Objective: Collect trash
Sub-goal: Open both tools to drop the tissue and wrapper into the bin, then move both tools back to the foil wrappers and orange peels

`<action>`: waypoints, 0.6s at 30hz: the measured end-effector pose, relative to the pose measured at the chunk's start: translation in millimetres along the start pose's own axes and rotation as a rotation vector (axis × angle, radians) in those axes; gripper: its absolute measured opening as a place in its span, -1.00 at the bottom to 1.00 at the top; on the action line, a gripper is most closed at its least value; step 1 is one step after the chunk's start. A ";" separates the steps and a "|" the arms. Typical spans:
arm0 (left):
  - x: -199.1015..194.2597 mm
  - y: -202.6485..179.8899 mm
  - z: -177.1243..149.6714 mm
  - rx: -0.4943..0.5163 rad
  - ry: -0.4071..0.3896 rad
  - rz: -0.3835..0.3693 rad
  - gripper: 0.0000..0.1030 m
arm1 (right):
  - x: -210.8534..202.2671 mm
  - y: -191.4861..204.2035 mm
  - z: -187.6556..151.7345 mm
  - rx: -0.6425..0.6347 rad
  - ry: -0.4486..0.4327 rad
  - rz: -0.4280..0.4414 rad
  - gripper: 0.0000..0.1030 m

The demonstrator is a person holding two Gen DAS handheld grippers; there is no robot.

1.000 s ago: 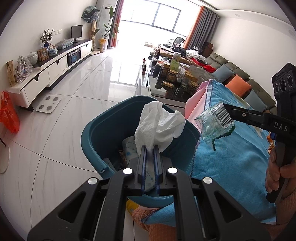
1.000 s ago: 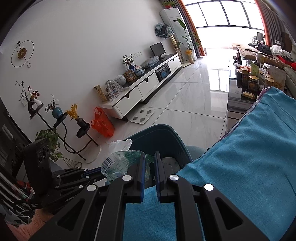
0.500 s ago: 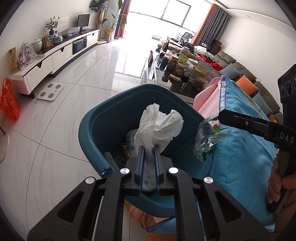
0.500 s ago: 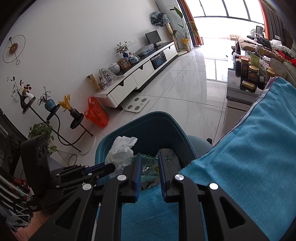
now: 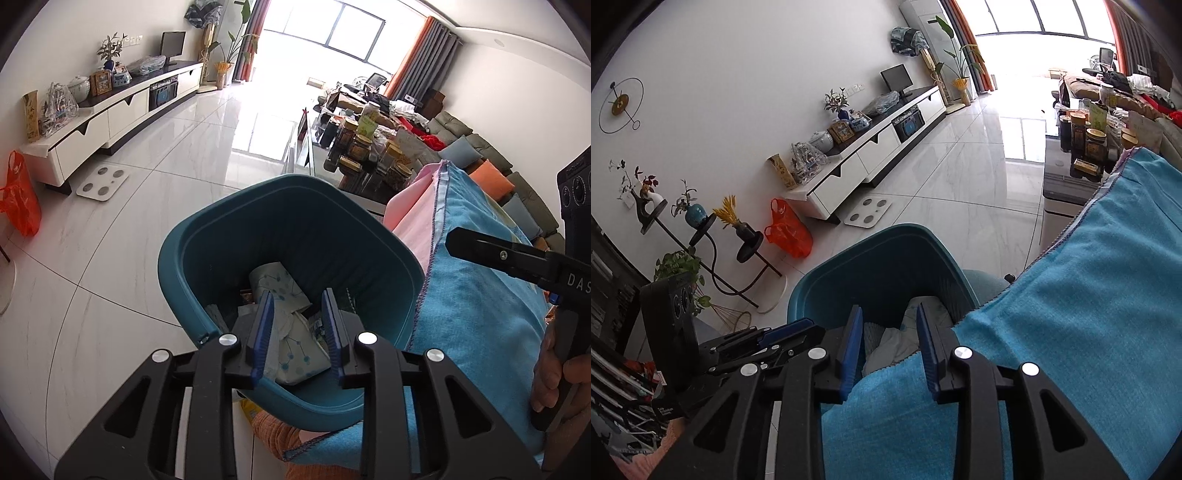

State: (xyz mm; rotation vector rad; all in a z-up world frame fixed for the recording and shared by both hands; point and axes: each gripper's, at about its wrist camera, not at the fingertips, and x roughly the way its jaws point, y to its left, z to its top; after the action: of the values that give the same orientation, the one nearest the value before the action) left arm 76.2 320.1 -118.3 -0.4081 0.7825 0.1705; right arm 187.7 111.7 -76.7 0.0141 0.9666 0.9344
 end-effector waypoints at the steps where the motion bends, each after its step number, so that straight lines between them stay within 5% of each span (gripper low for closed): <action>1: -4.6 -3.1 0.2 0.008 -0.013 -0.001 -0.39 | -4.7 0.6 -1.3 -0.004 -0.008 0.001 -0.42; 10: -41.7 -64.4 -3.0 0.155 -0.099 -0.107 -0.15 | -71.2 -1.0 -29.0 -0.048 -0.118 -0.034 -0.23; 18: -41.5 -152.8 -19.5 0.321 -0.062 -0.284 -0.12 | -143.0 -33.2 -62.3 0.000 -0.225 -0.130 -0.15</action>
State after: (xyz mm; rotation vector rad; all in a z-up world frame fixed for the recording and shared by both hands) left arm 80.0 173.1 -56.3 -0.2045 0.6688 -0.2052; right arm 133.9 -30.3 -27.8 0.0546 0.7494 0.7949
